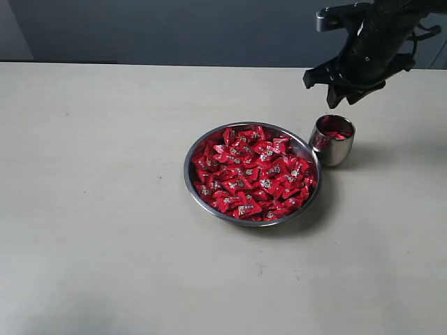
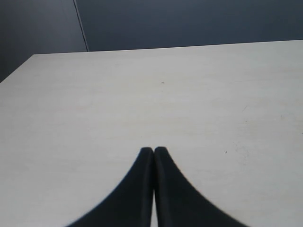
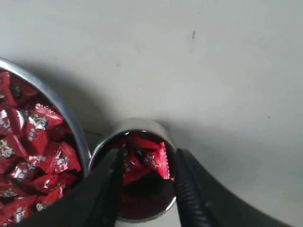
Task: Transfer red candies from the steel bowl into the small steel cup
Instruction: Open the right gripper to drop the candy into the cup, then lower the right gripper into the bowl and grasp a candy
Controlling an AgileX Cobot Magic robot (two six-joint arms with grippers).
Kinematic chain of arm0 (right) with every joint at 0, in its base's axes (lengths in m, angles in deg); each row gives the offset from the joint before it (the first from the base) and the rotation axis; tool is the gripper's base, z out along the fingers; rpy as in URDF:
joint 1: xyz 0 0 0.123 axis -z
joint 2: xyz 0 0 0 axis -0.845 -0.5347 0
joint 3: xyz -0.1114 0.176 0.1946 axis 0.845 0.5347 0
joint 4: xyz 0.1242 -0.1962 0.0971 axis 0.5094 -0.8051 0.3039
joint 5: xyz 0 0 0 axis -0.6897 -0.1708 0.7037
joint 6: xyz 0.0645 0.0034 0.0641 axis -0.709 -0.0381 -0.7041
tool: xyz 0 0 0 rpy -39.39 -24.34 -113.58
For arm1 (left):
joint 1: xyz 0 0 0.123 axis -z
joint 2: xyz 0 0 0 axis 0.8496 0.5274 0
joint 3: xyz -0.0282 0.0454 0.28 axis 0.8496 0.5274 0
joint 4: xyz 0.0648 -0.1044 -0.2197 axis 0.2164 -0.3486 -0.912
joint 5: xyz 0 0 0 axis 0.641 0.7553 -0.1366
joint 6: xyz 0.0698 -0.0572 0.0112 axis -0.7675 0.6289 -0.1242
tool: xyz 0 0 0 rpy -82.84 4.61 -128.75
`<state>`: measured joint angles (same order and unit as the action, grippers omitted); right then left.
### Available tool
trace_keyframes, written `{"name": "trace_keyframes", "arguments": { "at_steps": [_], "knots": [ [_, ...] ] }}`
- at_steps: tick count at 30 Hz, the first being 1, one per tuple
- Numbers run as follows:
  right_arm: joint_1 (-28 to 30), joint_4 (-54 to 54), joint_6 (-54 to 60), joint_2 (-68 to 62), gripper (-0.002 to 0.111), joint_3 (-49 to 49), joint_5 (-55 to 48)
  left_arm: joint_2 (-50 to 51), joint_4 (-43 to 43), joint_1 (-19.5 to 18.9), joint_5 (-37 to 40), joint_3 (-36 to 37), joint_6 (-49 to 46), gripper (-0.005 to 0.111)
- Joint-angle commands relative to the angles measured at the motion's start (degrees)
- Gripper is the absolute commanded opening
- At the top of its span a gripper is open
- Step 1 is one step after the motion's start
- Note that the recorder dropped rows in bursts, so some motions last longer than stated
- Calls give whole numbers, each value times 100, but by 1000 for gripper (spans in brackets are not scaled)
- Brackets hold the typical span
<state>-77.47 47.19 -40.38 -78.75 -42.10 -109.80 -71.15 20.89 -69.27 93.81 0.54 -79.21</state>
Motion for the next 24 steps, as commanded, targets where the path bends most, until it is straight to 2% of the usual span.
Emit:
{"name": "trace_keyframes", "arguments": {
  "at_steps": [1, 4, 6, 8, 16, 24],
  "knots": [
    [28, 552, 113, 299, 37, 8, -68, -27, 11, 38, -45, 11, 8, 0],
    [28, 1401, 661, 551, 37, 8, -95, -27, 11, 38, -45, 11, 8, 0],
    [28, 2359, 1354, 639, 37, 8, -302, -27, 11, 38, -45, 11, 8, 0],
    [-42, 2625, 1648, 639, 37, 8, -430, -27, 11, 38, -45, 11, 8, 0],
    [-788, 1713, 1717, 309, 37, 8, -421, -27, 11, 38, -45, 11, 8, 0],
    [-928, 1281, 1659, -311, 37, 8, -557, -27, 11, 38, -45, 11, 8, 0]
  ]
}}
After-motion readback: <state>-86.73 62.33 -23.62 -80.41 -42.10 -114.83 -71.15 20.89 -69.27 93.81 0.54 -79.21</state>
